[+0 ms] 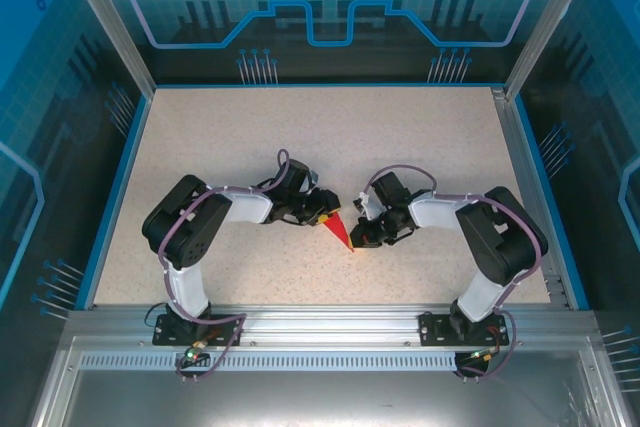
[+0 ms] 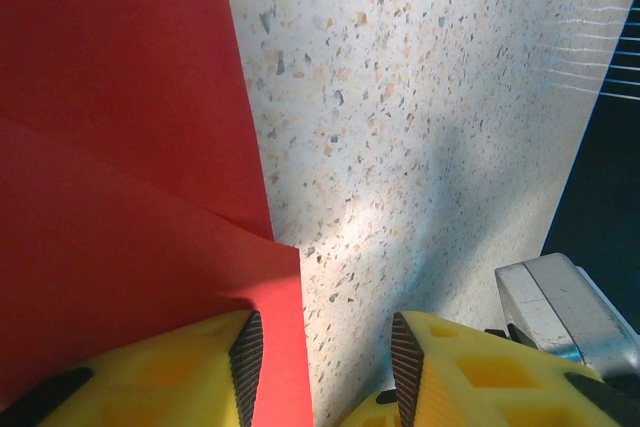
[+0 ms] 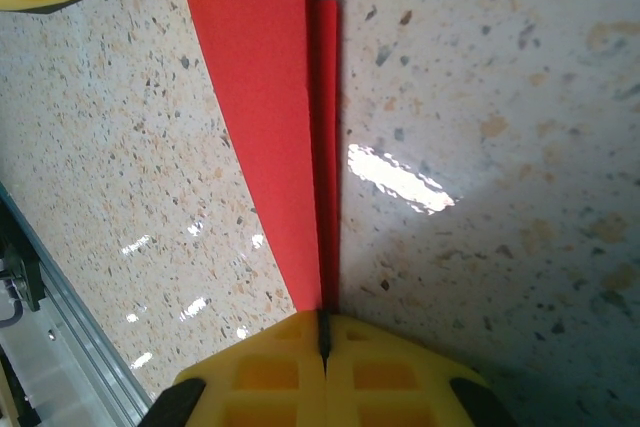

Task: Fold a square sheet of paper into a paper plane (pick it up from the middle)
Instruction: Fold the wing for the fifth time at the center of the table.

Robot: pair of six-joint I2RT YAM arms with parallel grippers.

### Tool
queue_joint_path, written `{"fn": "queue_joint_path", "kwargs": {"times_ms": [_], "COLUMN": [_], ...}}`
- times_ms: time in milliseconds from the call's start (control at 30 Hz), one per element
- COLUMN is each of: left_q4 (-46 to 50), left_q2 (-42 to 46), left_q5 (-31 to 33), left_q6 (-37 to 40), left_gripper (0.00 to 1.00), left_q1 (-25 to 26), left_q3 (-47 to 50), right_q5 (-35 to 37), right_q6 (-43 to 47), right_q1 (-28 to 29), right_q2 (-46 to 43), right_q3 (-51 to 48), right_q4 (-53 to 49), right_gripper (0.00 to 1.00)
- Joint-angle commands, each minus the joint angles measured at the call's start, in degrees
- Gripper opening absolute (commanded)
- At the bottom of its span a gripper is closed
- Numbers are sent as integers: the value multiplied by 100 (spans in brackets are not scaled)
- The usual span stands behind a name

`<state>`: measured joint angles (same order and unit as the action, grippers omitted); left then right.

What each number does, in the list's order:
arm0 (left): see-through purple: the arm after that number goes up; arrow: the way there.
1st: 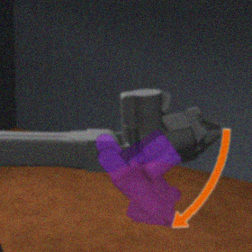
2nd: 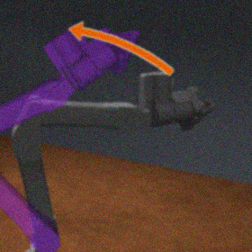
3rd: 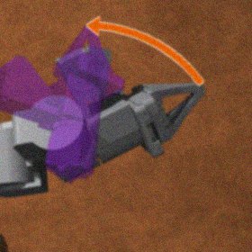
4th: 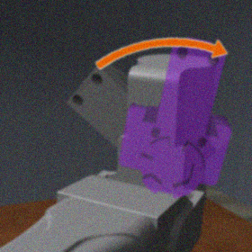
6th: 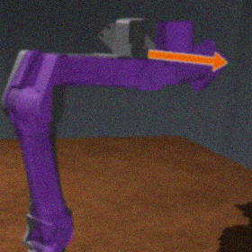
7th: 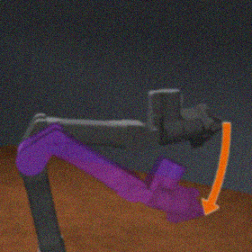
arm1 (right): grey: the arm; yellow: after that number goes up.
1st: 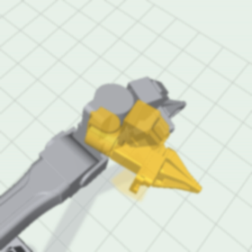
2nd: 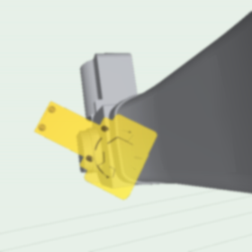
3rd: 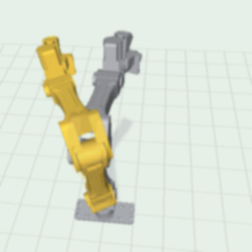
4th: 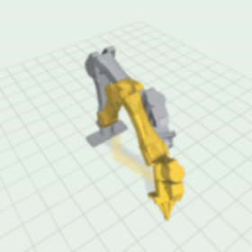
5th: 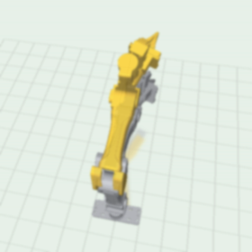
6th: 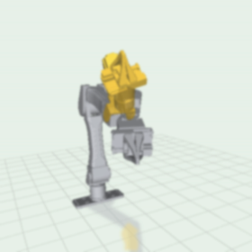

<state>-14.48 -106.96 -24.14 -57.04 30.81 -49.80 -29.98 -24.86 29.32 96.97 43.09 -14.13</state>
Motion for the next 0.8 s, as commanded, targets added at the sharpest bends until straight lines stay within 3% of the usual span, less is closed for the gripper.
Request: {"fn": "queue_joint_path", "kwargs": {"times_ms": [0,333,500,633,767], "left_q4": [556,534,492,454,489], "left_q2": [-370,-439,-431,-431,-428], "left_q5": [516,472,455,428,436], "left_q6": [74,50,47,34,60], "left_gripper": [42,42,42,42,42], "left_q1": [-195,-198,-192,-204,-192], "left_q3": [122,94,89,76,61], "right_q5": [292,507,317,-458,-754], "right_q6": [-14,-40,-262,-862,-1345], "right_q1": [76,-48,-122,-98,-4], "right_q2": [-139,-1269,-1631,-1372,-985], "right_q3": [-292,-22,-42,-87,-48], "right_q4": [-1143,-1347,-921,99,826], "right_gripper": [7,13,14,5,0]}}
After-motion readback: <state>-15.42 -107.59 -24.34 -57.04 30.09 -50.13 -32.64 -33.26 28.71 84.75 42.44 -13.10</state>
